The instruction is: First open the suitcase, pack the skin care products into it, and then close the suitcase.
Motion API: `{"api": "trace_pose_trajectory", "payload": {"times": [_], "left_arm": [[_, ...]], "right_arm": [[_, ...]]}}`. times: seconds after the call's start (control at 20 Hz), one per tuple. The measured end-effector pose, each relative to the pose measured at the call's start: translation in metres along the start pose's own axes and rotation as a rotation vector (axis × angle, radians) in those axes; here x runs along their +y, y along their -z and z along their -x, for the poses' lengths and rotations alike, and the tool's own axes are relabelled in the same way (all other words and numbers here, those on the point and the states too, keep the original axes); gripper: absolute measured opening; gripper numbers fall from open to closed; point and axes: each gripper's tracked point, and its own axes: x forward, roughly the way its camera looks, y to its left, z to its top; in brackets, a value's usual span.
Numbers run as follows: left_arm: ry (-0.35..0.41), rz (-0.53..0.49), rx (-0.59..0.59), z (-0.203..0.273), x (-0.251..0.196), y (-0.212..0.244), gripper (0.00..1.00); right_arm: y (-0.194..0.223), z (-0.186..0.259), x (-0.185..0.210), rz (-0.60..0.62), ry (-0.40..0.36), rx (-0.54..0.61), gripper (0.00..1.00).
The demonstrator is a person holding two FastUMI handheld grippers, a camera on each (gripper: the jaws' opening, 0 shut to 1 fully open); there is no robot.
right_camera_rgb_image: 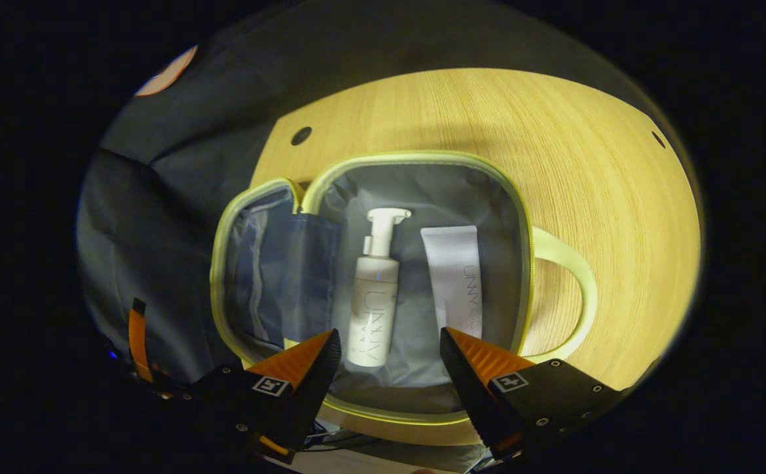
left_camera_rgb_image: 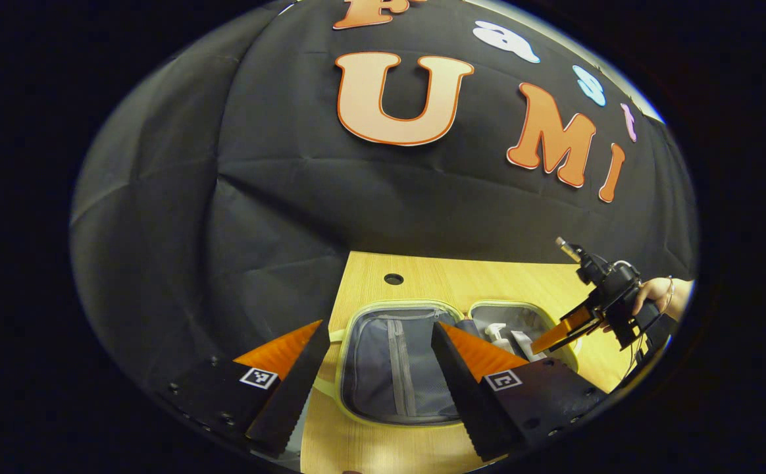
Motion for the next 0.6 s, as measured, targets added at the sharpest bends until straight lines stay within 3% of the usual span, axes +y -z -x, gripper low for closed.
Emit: {"api": "trace_pose_trajectory", "payload": {"times": [0.15,0.2,0.35,0.45,0.6], "left_arm": [[-0.036,0.02,-0.007,-0.003,0.013,-0.005,0.98],[-0.055,0.023,-0.013,-0.003,0.021,-0.009,0.98],[-0.092,0.034,-0.035,-0.004,0.05,-0.021,0.98],[-0.098,0.045,-0.047,-0.008,0.074,-0.025,0.98],[-0.052,0.071,-0.005,-0.028,0.106,-0.008,0.98]], "right_arm": [[-0.009,0.034,0.0,0.031,-0.01,-0.122,0.96],[-0.017,0.048,-0.002,0.028,-0.01,-0.187,1.0],[-0.034,0.089,-0.013,-0.004,-0.01,-0.349,0.96],[-0.035,0.115,-0.017,-0.066,-0.034,-0.411,0.96],[-0.033,0.14,-0.035,-0.111,-0.012,-0.476,0.95]]}}
